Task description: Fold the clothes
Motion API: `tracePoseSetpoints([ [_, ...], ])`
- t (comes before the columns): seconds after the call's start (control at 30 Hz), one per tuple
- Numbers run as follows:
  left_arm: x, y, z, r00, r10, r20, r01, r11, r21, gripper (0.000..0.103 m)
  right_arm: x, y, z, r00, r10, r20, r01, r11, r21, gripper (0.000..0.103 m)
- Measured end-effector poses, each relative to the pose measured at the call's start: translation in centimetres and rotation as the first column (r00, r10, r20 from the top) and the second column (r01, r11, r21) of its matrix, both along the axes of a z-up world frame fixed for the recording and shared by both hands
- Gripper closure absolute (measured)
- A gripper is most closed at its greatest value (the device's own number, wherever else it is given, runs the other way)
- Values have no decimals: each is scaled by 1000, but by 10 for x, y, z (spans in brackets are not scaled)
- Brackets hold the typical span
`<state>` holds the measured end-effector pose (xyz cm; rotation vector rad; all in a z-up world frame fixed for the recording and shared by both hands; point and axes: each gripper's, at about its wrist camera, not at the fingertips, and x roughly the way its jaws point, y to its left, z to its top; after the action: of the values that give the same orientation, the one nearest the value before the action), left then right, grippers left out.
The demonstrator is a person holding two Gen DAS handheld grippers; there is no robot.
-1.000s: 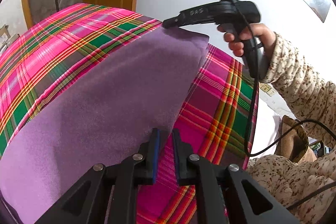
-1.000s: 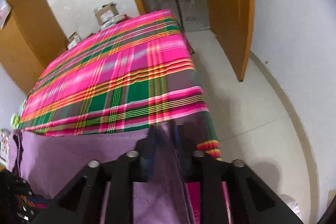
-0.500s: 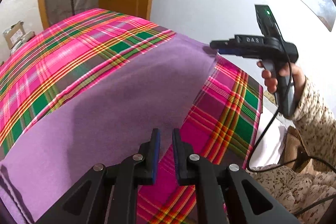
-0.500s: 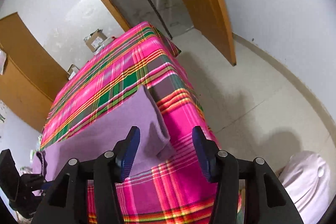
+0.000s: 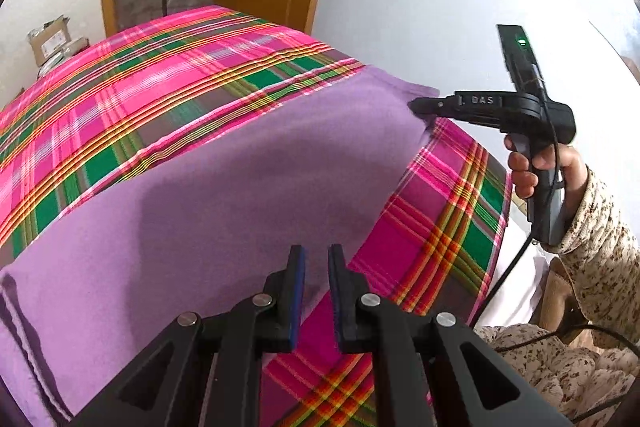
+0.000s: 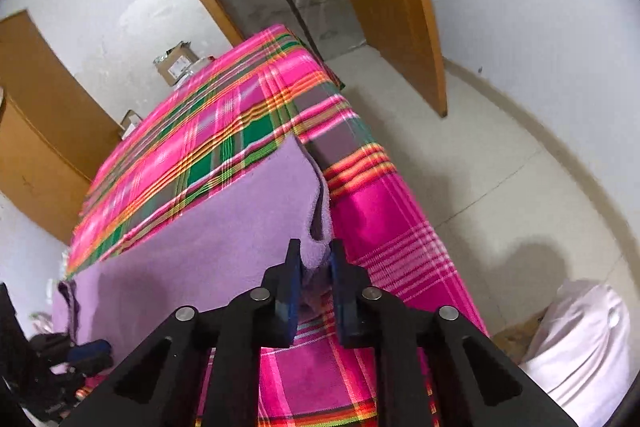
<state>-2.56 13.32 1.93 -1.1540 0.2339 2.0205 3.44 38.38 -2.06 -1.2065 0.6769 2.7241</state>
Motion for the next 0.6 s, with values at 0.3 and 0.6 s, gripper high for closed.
tracePoseSetpoints([
  [0.3,-16,10,0,997,5,80,-14,993,121,91,4,-30,41,993,62,-101,-52,994,97,91],
  [0.6,-23,45,-16,990,-45,137,25,989,146,91,14,-48,68,984,88,-156,-65,987,146,91],
])
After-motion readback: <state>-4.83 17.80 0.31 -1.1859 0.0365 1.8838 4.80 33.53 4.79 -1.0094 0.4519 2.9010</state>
